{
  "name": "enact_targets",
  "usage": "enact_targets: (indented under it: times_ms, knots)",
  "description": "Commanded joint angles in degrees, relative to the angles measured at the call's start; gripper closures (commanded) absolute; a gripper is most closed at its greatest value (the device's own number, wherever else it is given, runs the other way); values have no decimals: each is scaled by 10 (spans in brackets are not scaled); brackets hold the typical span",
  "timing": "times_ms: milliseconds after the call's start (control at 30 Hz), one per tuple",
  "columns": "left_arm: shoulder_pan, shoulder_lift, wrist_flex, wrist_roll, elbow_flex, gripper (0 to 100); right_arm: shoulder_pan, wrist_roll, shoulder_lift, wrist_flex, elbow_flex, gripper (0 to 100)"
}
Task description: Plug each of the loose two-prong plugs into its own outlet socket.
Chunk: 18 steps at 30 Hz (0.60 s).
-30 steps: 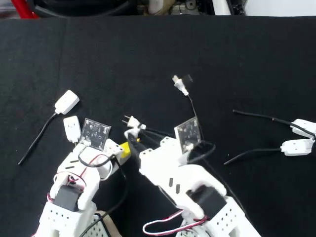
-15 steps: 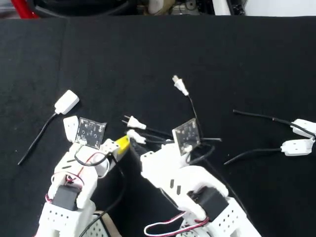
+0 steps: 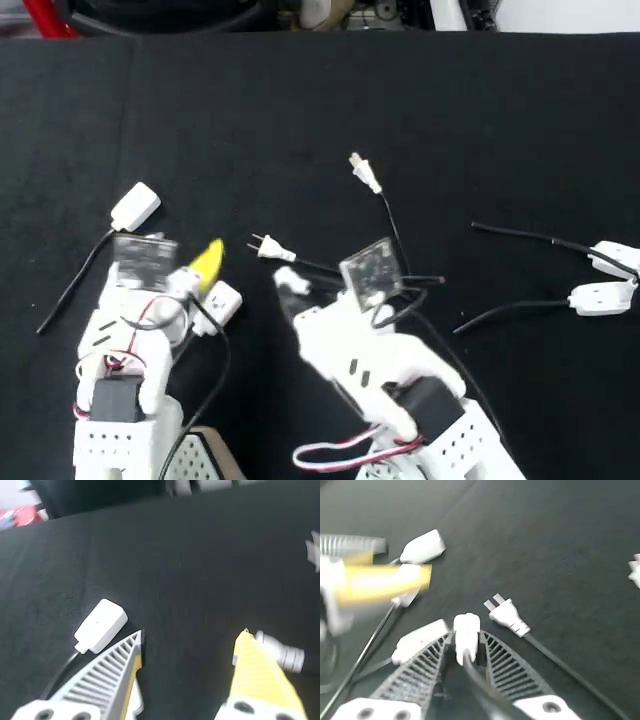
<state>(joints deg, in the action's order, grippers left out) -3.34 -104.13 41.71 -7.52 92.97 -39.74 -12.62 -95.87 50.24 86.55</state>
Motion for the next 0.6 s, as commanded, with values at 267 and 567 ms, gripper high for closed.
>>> enact_targets:
  times_ms: [267,567]
  knots:
    - [137,-4,30,147,-20,711,-105,36,-7,5,-39,987]
    - [220,-4,104,86,-31,714,-104,47,-7,-10,-34,987]
